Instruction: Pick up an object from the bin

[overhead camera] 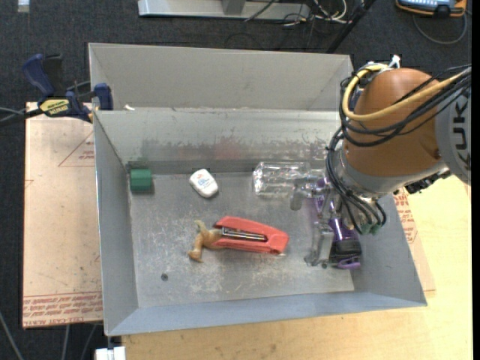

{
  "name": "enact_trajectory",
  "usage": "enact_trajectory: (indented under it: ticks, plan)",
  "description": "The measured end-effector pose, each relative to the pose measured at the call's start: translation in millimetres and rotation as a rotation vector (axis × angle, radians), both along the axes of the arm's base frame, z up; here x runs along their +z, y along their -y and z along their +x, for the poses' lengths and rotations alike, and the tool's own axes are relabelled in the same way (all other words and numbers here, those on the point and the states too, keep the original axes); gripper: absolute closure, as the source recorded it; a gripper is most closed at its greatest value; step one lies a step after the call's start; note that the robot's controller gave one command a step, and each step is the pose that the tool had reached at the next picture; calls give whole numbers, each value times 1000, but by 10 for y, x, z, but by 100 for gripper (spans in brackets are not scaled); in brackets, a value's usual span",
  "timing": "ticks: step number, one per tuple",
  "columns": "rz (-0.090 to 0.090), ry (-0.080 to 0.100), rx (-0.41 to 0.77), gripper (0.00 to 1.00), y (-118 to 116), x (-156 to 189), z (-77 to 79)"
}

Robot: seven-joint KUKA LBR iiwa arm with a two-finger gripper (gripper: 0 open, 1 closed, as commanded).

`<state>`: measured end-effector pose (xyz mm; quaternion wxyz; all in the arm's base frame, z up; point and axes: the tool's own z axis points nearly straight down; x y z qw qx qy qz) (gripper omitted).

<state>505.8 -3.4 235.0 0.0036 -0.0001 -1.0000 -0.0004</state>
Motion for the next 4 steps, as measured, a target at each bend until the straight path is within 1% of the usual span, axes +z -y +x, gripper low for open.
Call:
enact_trajectory:
  ticks: [1,2,3,4]
  plan:
    - [0,8,0,0,0,42,15]
    - [0,13,48,0,-138,-407,-1]
    - [1,12,15,0,-139,-1094,46]
    - [-2,13,57,0,-359,-1353,119]
